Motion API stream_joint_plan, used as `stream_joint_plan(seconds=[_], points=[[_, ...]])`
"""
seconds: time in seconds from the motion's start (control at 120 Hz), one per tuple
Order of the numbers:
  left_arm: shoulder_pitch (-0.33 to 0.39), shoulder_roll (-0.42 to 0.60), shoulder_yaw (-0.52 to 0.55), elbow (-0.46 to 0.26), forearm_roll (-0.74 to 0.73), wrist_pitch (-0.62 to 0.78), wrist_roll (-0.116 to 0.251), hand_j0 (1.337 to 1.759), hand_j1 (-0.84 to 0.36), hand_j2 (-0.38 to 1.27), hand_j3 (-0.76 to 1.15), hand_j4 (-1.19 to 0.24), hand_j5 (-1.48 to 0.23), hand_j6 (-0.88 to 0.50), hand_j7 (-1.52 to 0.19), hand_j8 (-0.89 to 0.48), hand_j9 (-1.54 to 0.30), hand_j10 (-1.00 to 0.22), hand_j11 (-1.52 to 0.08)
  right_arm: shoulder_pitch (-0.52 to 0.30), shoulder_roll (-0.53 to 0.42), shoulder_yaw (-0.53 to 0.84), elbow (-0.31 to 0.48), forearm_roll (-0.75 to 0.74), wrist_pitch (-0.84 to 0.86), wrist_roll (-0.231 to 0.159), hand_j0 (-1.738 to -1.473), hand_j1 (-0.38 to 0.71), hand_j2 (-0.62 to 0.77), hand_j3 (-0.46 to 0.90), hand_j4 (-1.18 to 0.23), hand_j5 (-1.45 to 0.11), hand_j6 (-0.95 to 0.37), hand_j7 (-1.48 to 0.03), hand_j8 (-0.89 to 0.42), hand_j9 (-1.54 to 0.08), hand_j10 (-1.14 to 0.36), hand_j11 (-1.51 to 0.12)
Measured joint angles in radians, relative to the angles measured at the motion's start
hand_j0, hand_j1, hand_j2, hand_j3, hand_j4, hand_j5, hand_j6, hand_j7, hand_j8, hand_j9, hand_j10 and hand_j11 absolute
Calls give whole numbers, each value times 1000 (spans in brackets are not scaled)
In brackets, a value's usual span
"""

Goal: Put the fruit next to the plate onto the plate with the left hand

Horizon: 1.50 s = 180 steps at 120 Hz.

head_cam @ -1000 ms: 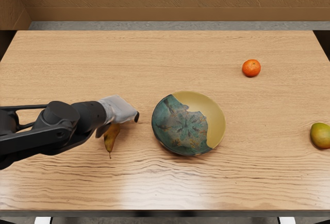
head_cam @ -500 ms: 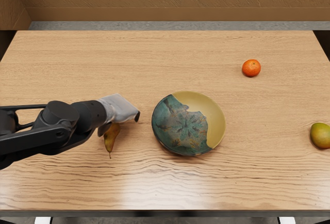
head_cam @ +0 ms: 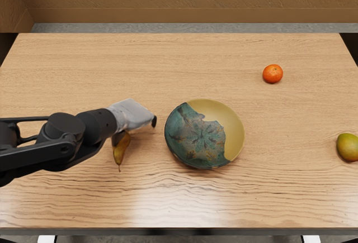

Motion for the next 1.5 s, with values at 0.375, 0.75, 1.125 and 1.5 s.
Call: stream_joint_plan(seconds=[0.375,0.75,1.125,1.5], points=[[41,7,8,-1,45,43,0,1658,-124,592,0,-327,-399,-329,-397,-330,-395,-330,-393,0,0,-1,0,0,-2,0,-1658,-317,-6,0,-27,-35,-27,-35,-27,-35,-27,-35],[44,21,8,0,42,44,0,1658,-12,297,0,-315,-402,-315,-403,-315,-404,-313,-404,0,0,-1,1,0,-2,0,-1658,-317,-5,0,-27,-35,-27,-35,-27,-35,-27,-35],[58,21,8,1,46,42,0,1657,-14,310,0,-323,-428,-327,-424,-330,-420,-332,-417,0,0,-1,1,0,-2,0,-1658,-317,-6,0,-27,-35,-27,-35,-27,-35,-27,-35],[57,23,7,1,43,42,0,1657,-51,340,0,-375,-495,-377,-492,-379,-490,-380,-488,0,0,-1,1,0,-2,0,-1658,-317,-5,0,-27,-35,-27,-35,-27,-35,-27,-35]])
